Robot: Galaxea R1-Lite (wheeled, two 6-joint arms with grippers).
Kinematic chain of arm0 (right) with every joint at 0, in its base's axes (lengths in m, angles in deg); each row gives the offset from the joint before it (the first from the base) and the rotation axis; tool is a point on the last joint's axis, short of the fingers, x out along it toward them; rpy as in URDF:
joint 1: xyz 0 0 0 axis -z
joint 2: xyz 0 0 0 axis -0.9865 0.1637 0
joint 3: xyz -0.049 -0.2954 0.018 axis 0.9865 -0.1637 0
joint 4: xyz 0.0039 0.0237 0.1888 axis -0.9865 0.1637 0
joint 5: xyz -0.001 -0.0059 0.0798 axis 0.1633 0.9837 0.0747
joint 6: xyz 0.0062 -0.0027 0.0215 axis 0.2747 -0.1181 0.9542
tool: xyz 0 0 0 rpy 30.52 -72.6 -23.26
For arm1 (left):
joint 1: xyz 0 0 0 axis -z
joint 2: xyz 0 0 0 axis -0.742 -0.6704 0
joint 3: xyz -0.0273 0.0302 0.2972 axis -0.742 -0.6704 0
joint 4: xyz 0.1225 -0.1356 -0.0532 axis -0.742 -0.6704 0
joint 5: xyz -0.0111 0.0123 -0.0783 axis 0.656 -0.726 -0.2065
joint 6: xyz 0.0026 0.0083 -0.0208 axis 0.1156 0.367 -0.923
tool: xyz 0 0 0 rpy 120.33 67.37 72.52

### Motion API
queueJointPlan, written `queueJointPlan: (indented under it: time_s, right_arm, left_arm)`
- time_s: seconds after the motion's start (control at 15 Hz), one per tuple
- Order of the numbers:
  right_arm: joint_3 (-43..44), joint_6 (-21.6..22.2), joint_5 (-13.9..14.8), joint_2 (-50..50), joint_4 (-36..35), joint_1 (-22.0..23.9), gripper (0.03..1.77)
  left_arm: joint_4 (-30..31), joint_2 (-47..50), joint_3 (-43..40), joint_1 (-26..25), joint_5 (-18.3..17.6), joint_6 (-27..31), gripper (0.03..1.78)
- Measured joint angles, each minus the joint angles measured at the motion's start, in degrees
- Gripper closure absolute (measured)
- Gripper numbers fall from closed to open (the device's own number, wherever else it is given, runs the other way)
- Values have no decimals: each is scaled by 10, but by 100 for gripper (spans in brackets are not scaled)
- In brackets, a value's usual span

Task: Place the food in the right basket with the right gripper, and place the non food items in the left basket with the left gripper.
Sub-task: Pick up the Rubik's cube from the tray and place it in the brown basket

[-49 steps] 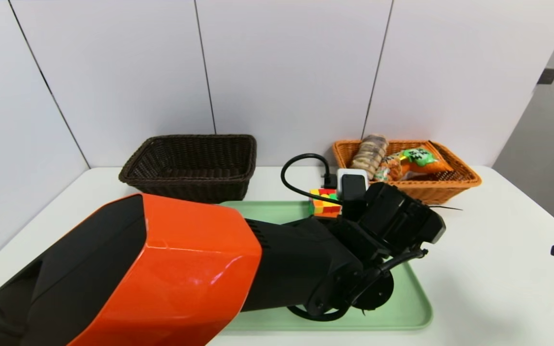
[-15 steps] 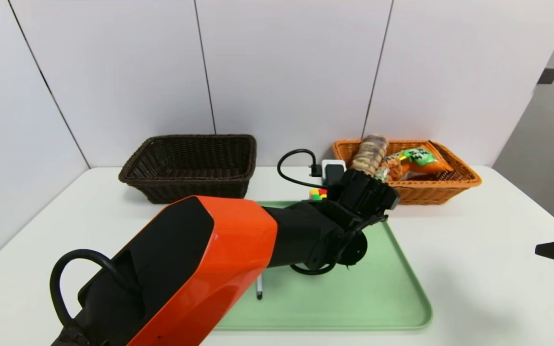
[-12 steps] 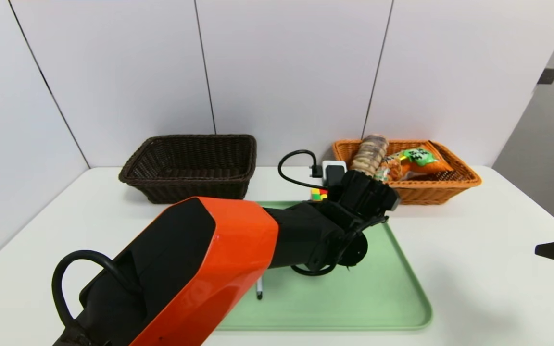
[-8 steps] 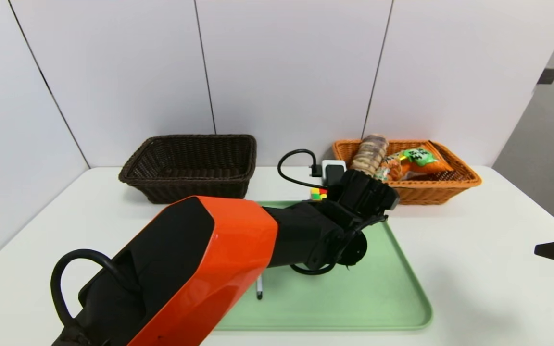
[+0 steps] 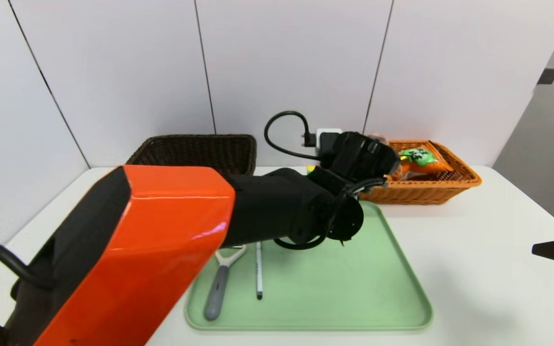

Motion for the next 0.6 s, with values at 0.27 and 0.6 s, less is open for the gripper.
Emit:
queueJointPlan:
  time_s: [0.27,0.6]
  right_arm:
    - [-1,1,-4,3,0,0,9]
    - [-1,1,-10,9,-7,0,9]
  left_arm:
    - [-98,85,1,-2,-19,5,83]
    - [-200,193,1,-67,-90,67,83]
